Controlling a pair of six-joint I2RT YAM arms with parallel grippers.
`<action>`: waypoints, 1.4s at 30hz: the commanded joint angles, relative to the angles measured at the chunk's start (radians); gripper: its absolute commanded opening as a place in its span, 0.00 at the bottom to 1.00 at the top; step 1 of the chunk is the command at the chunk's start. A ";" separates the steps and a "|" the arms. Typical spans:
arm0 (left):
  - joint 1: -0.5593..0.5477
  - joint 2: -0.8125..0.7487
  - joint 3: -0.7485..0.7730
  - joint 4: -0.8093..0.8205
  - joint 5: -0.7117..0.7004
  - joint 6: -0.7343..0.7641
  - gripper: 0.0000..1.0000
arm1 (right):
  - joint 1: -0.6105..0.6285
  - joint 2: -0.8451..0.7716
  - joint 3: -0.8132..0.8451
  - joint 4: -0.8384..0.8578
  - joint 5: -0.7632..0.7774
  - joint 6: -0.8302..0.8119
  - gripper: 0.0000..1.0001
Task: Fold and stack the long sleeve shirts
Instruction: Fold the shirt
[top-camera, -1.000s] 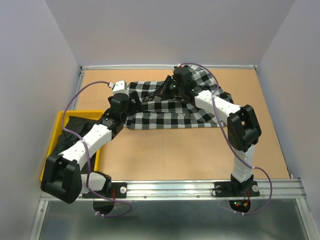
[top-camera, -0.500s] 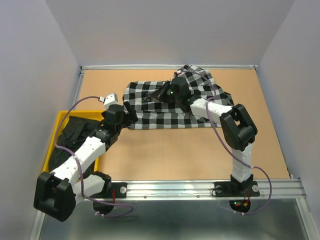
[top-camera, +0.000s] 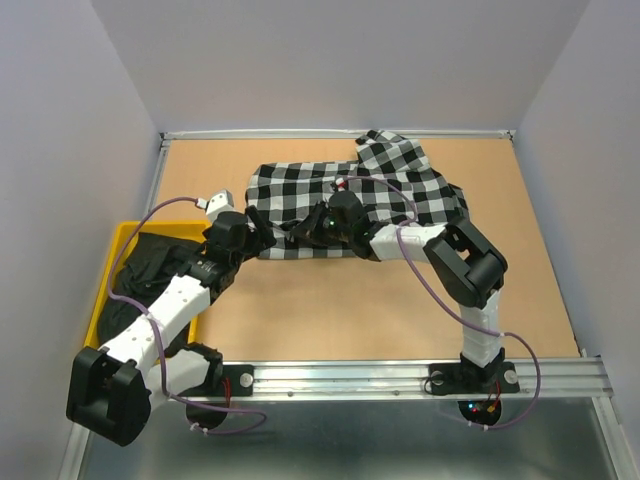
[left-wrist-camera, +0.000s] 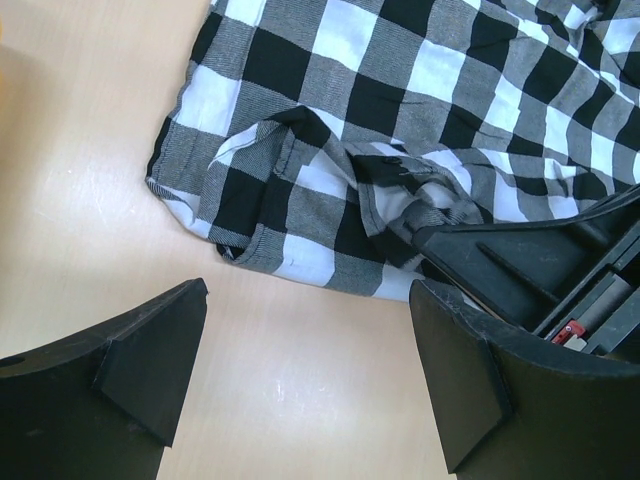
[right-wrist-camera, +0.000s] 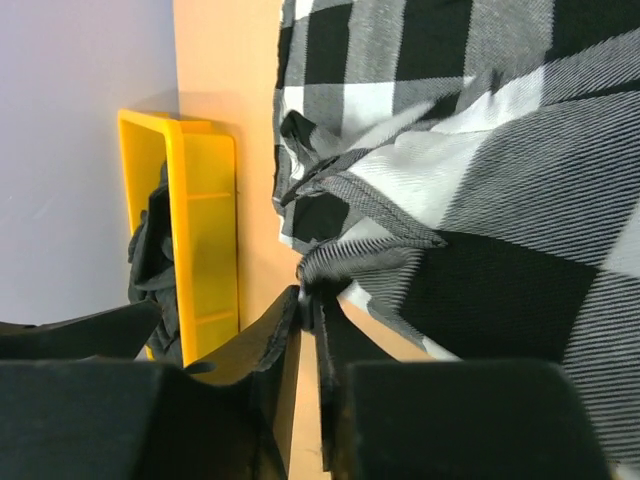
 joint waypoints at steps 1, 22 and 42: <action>0.003 -0.003 -0.001 -0.005 0.005 -0.029 0.93 | 0.015 -0.041 -0.031 0.046 -0.024 -0.006 0.20; 0.003 0.341 0.222 0.043 0.157 -0.086 0.82 | -0.247 -0.387 -0.093 -0.468 0.117 -0.434 0.72; 0.003 0.651 0.382 0.063 0.191 -0.057 0.51 | -0.520 -0.481 -0.181 -0.499 0.053 -0.464 0.70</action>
